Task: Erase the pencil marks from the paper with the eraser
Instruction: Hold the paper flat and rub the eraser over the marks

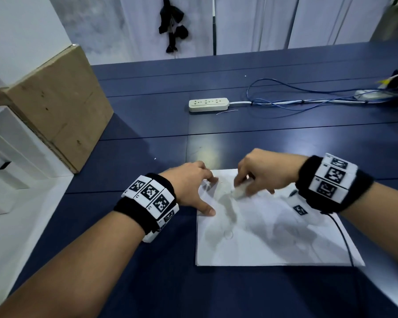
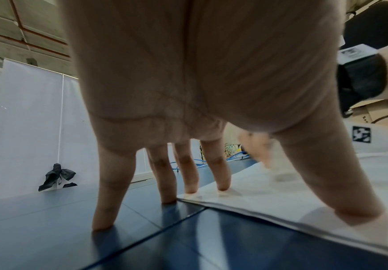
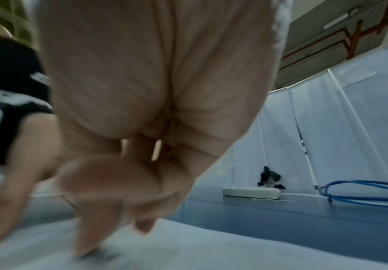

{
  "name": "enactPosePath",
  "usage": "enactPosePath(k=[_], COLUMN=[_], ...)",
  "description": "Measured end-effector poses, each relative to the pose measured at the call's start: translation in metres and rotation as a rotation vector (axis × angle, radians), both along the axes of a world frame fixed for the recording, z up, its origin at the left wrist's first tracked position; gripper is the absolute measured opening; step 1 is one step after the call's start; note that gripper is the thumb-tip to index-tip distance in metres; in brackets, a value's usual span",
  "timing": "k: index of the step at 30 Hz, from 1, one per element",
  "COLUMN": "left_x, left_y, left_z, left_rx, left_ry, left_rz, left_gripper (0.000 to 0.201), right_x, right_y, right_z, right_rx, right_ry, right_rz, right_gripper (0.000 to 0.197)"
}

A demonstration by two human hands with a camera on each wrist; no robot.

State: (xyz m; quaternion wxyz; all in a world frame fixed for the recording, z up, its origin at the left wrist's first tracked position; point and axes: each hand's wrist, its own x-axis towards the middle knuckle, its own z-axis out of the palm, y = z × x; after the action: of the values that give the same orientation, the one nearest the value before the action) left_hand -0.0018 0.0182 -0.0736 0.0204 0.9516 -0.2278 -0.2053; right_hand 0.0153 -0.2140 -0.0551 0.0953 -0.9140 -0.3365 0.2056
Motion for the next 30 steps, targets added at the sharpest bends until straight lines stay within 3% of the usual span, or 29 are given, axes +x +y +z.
enactPosePath(k=[4, 7, 9, 11, 12, 17, 20, 23, 25, 30], left_x=[0.000, 0.001, 0.001, 0.002, 0.002, 0.002, 0.001, 0.001, 0.001, 0.001], left_y=[0.001, 0.001, 0.001, 0.002, 0.001, 0.001, 0.001, 0.001, 0.002, 0.001], left_z=[-0.001, -0.001, -0.001, -0.001, -0.002, -0.002, -0.001, -0.001, -0.001, -0.002], left_rx=[-0.003, -0.004, -0.003, -0.007, -0.005, -0.001, -0.007, -0.013, -0.016, -0.021], left_ry=[0.002, 0.000, -0.002, 0.000, 0.002, 0.004, 0.004, 0.004, 0.010, 0.004], left_rz=[0.005, 0.004, -0.002, -0.005, -0.005, 0.001, 0.005, 0.010, 0.011, 0.012], left_gripper=[0.097, 0.097, 0.099, 0.099, 0.099, 0.099, 0.096, 0.094, 0.096, 0.096], right_x=[0.031, 0.015, -0.009, -0.021, -0.019, 0.026, 0.015, -0.016, -0.017, 0.027], right_y=[0.002, 0.001, -0.002, -0.003, -0.003, 0.001, -0.003, -0.005, -0.003, 0.002], right_z=[-0.005, -0.005, -0.003, 0.000, 0.000, -0.003, -0.001, -0.002, -0.003, -0.001], right_rx=[0.036, 0.027, 0.033, 0.033, 0.023, 0.037, 0.085, 0.068, 0.010, 0.005], right_ry=[-0.124, -0.198, -0.082, 0.088, 0.092, -0.249, -0.167, 0.091, 0.140, -0.154], right_rz=[-0.154, -0.037, 0.086, 0.102, 0.091, -0.082, -0.066, 0.060, 0.088, -0.086], right_gripper=[0.024, 0.026, 0.024, 0.027, 0.027, 0.023, 0.020, 0.018, 0.020, 0.021])
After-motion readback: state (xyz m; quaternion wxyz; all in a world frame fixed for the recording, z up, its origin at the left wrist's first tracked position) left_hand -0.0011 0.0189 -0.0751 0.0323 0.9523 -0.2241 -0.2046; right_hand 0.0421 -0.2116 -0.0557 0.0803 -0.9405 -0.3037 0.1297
